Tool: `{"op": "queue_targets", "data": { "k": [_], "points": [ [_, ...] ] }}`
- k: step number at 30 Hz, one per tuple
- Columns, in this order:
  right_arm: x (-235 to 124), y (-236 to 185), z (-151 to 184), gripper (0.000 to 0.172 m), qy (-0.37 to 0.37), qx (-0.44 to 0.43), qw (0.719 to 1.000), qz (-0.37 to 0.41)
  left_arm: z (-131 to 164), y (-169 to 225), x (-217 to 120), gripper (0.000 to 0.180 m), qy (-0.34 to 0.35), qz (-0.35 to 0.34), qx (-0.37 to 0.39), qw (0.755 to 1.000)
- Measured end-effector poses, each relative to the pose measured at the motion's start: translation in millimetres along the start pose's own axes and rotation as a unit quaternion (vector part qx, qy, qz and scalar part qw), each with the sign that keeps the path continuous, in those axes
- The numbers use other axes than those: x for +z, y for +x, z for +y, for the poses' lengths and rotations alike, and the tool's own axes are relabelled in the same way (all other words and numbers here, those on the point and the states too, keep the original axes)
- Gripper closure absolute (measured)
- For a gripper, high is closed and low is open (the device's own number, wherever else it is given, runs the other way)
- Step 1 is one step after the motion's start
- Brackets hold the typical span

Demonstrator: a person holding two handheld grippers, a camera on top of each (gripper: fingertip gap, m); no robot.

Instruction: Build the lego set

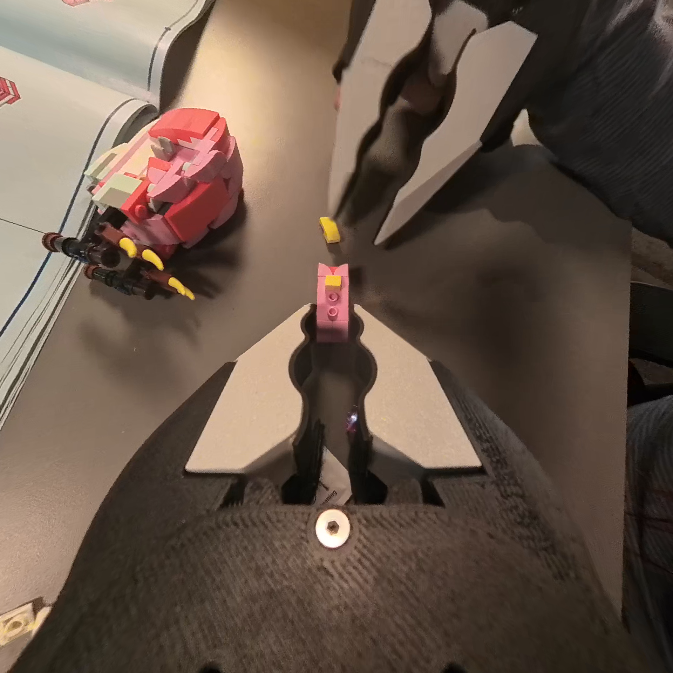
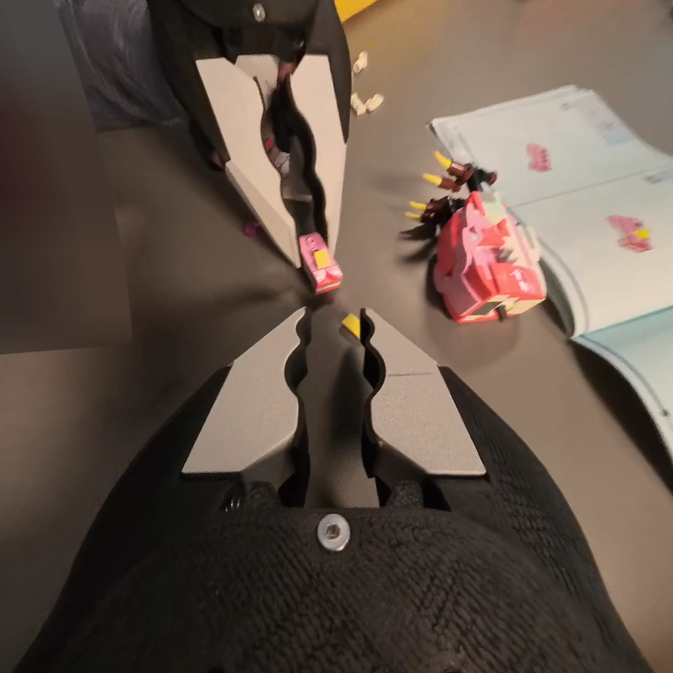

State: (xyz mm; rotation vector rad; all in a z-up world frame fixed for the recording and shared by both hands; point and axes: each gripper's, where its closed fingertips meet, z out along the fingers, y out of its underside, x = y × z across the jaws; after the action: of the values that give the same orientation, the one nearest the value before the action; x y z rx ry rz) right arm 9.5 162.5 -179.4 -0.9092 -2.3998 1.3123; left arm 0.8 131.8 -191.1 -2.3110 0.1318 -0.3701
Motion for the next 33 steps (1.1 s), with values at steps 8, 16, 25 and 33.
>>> {"op": "queue_targets", "data": {
  "k": [8,16,25,33],
  "points": [
    [9,3,6,0.139,-0.027,-0.055,0.998,0.016,4,12,3,0.164,-0.016,0.022,0.034,0.999],
    [1,8,16,0.162,-0.042,-0.035,0.998,0.012,4,12,3,0.164,-0.016,0.022,0.038,0.999],
    [-4,-14,-15,0.165,0.029,-0.044,0.998,-0.031,1,17,4,0.164,-0.011,0.007,0.102,0.995],
    [5,-38,-13,0.166,-0.034,-0.103,0.993,-0.037,1,31,6,0.164,-0.019,0.003,0.164,0.986]
  ]
}}
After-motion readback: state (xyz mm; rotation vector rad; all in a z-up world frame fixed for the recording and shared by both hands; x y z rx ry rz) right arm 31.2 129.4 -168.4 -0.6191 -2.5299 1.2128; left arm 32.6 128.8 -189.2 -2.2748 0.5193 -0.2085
